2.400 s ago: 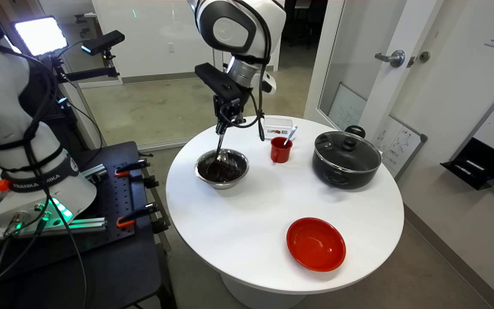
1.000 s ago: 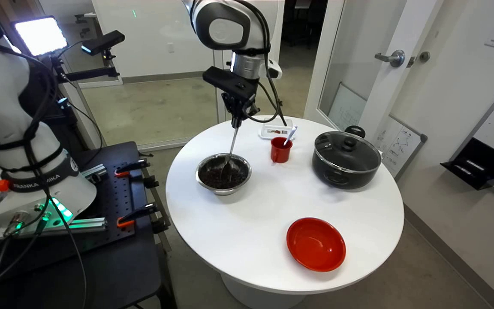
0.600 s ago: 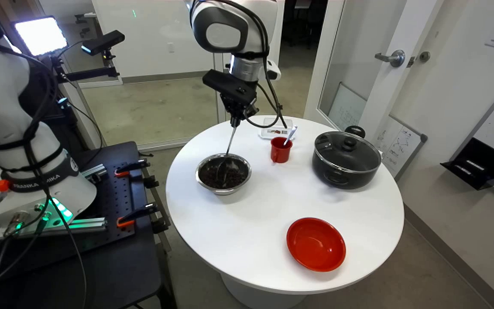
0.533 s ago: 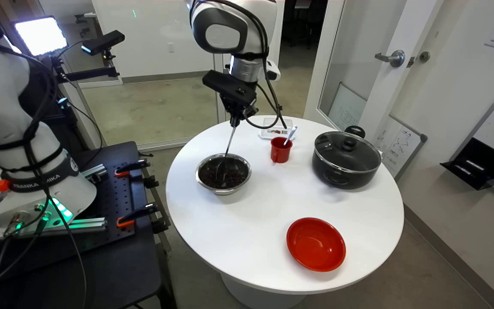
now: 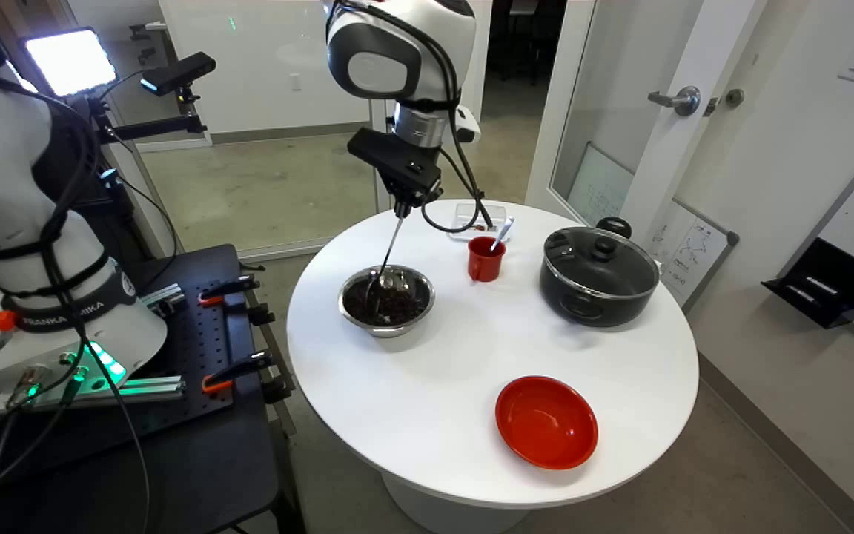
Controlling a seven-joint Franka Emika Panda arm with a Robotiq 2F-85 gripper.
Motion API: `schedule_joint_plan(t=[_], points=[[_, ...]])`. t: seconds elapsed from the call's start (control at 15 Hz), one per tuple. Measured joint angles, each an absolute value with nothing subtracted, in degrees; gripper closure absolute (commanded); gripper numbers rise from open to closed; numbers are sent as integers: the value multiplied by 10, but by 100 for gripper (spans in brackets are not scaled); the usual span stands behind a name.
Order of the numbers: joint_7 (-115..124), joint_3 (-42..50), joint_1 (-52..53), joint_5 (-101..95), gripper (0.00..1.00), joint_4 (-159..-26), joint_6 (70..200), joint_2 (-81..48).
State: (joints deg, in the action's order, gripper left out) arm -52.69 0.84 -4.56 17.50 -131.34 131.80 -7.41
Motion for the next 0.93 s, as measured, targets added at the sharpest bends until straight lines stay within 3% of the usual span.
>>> schedule_joint_plan(t=[0.93], points=[[-553, -2, -45, 221, 99, -1381, 1504, -71]])
